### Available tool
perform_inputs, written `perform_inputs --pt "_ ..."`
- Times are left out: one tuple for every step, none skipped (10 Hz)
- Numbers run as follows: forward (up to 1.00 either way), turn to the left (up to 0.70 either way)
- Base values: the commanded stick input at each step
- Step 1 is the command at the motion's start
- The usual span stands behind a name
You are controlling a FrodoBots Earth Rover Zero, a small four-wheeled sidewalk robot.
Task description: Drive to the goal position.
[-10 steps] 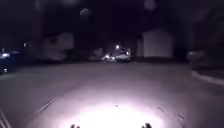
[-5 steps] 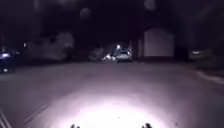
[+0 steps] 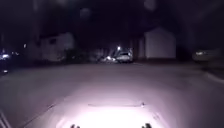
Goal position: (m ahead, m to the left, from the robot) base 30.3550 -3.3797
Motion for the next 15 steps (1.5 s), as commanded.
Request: perform_inputs --pt "0.7 0.0" --pt "0.7 0.0" --pt "0.7 0.0" --pt "0.7 0.0" --pt "0.7 0.0" --pt "0.7 0.0" --pt "0.7 0.0" --pt "0.7 0.0" --pt "0.7 0.0" --pt "0.7 0.0" --pt "0.7 0.0" --pt "0.7 0.0" --pt "0.7 0.0" --pt "0.7 -0.05" --pt "0.7 -0.16"
